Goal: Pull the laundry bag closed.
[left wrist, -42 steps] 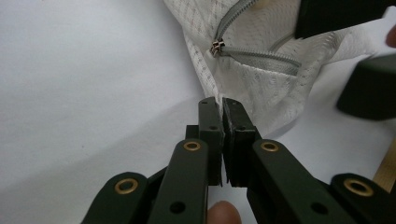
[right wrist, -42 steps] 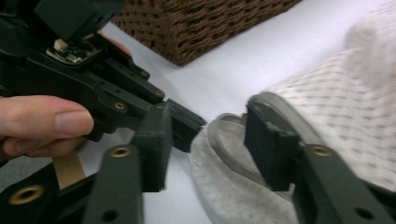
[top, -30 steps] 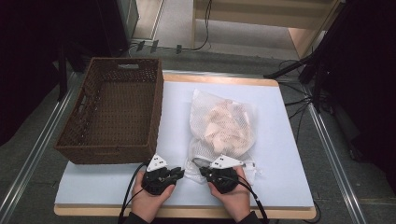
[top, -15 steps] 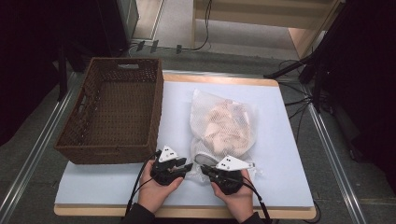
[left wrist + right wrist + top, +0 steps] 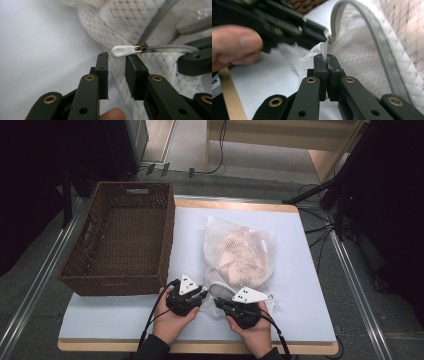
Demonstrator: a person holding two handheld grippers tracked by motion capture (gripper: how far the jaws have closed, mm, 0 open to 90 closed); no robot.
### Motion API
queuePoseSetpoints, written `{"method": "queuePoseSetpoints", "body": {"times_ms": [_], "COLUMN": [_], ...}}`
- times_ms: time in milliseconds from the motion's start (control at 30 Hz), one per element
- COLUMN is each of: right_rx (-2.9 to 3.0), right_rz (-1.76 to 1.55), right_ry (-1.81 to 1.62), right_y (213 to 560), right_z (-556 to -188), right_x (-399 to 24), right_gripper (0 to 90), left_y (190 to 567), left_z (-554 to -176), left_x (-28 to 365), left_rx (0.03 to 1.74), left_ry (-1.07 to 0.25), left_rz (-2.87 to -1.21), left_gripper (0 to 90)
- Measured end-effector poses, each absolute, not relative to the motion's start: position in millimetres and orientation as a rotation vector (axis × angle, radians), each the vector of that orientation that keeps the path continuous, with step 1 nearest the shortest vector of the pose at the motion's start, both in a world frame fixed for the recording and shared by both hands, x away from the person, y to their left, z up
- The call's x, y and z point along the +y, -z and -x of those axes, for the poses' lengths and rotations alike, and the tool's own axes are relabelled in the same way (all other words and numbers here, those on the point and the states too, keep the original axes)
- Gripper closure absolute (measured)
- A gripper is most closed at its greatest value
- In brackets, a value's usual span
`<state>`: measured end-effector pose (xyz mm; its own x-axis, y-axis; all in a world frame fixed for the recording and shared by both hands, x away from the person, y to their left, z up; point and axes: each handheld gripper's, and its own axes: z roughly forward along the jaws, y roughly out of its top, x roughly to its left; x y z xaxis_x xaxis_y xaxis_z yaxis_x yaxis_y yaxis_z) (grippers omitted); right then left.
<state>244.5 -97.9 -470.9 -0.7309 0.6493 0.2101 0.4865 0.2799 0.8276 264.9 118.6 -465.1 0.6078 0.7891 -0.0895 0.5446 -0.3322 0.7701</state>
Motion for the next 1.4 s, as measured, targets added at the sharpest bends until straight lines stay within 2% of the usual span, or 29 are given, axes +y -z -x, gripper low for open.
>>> {"method": "queuePoseSetpoints", "body": {"times_ms": [433, 867, 1067, 1167, 1300, 1400], "right_rx": [2.394, 2.411, 2.415, 2.418, 2.418, 2.422], "right_rz": [-1.114, -1.156, -1.157, -1.163, -1.159, -1.162], "right_ry": [-1.377, -1.285, -1.25, -1.255, -1.255, -1.26], "right_y": [477.5, 482.7, 484.1, 484.4, 484.5, 484.3], "right_z": [-247.5, -251.8, -252.6, -253.5, -253.7, -253.9], "right_x": [-95.8, -94.1, -92.2, -92.1, -91.7, -91.9], "right_gripper": [88.9, 86.9, 86.6, 86.6, 86.1, 84.4], "left_y": [465.8, 474.8, 475.2, 474.8, 475.3, 474.3], "left_z": [-264.1, -268.8, -270.9, -271.5, -272.6, -269.2], "left_x": [119.2, 111.4, 109.6, 107.5, 102.3, 99.6], "left_rx": [0.99, 1.057, 1.071, 1.076, 1.075, 1.053], "left_ry": [-0.271, -0.218, -0.204, -0.239, -0.24, -0.293], "left_rz": [-1.952, -2.024, -2.039, -2.06, -2.067, -2.089], "left_gripper": [76.9, 65.5, 64.1, 71.2, 89.7, 90.0]}}
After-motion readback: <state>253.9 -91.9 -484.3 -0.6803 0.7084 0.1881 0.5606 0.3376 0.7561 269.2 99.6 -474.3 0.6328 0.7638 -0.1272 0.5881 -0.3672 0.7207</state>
